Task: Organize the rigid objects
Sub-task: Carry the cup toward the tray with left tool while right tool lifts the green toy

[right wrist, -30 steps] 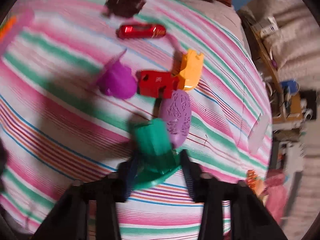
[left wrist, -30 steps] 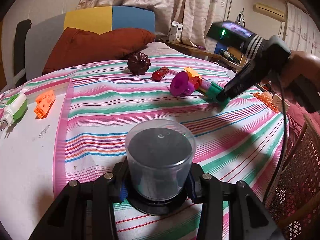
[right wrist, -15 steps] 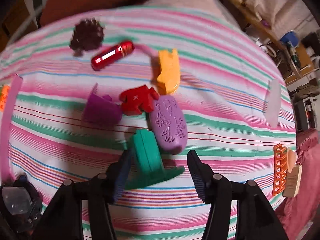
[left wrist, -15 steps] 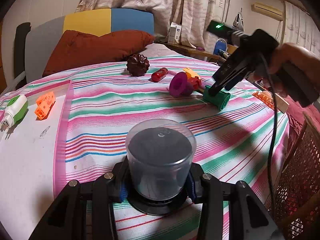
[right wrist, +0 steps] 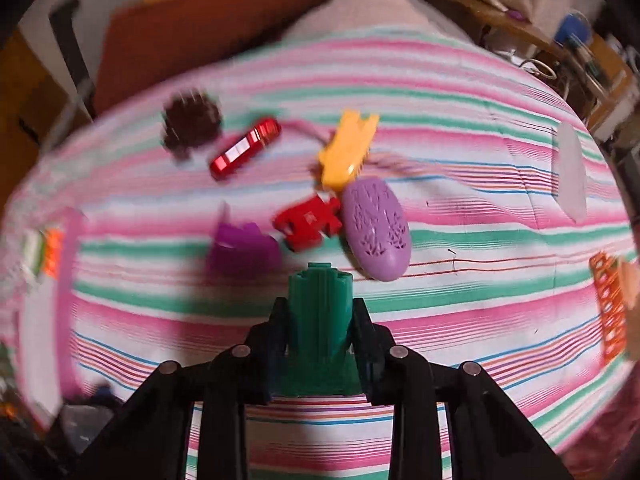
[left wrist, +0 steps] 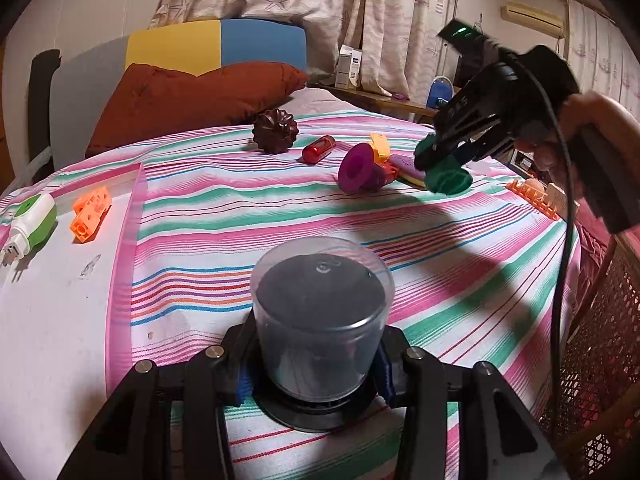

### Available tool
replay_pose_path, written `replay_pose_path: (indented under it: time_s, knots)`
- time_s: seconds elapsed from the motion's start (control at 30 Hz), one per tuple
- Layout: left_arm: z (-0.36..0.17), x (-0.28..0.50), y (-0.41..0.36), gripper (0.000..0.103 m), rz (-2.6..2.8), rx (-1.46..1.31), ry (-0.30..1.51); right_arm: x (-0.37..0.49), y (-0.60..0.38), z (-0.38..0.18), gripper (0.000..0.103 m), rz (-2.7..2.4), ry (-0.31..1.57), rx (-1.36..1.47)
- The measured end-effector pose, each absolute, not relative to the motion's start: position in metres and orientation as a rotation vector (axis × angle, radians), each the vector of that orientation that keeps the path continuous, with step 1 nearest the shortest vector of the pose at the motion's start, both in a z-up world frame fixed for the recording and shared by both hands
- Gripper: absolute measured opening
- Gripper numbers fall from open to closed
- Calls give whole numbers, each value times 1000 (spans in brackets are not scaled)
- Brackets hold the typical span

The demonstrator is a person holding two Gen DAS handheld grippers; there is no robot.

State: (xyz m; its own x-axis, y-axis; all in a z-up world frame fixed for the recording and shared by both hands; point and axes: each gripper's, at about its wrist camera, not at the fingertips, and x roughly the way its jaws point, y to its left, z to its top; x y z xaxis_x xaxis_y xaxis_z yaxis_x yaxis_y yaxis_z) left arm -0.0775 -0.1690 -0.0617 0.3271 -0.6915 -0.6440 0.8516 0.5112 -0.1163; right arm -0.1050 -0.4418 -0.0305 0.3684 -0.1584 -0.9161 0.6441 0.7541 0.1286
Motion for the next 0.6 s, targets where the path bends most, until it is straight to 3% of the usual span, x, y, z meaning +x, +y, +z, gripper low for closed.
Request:
replay_pose_path:
  time_s: [0.17,0.6]
  knots:
    - [-60,-81,-166,46,-1021,265,704,-116,-419,-34,31,-551,921,542]
    - [-45,-81,-162,46,-1022,225,721,-117,-419,-56,32,-514,1031,574]
